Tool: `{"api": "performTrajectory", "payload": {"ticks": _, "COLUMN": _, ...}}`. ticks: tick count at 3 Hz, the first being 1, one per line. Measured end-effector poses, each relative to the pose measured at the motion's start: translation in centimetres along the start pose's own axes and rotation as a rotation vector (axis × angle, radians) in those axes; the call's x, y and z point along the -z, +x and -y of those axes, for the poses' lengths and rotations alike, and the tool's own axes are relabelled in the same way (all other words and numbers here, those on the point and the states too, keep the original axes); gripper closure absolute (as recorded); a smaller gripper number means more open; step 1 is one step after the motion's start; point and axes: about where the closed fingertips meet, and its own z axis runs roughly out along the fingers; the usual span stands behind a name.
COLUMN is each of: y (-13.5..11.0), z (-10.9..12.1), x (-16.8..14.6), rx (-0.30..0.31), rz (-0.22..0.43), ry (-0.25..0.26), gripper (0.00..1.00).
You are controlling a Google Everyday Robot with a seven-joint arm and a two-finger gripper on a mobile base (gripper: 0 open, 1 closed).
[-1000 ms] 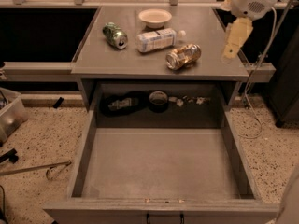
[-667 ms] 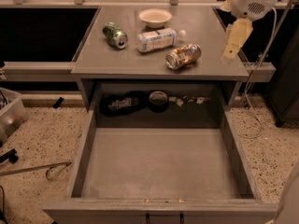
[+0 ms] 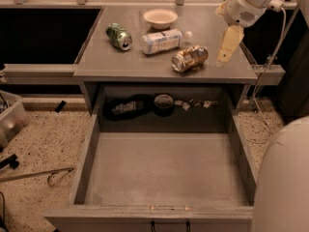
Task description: Place orange can into top drawer
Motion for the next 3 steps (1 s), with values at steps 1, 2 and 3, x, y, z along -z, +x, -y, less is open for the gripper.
{"api": "performTrajectory", "payload": {"ticks": 1, "y": -1.4, "z": 1.2, "x": -3.2, "rx": 0.043, "rz": 0.045, "ry": -0.034, "gripper": 0.0}}
{"api": "performTrajectory", "payload": {"ticks": 2, "y": -3.0, "z": 1.5, "x": -5.6, "rx": 0.087, "rz": 0.081, "ry": -0.074, "gripper": 0.0}}
{"api": "performTrajectory", "payload": {"ticks": 3, "y": -3.9, "z": 1.6, "x": -7.7, "rx": 0.116, "rz": 0.101, "ry": -0.107, "gripper": 0.0}}
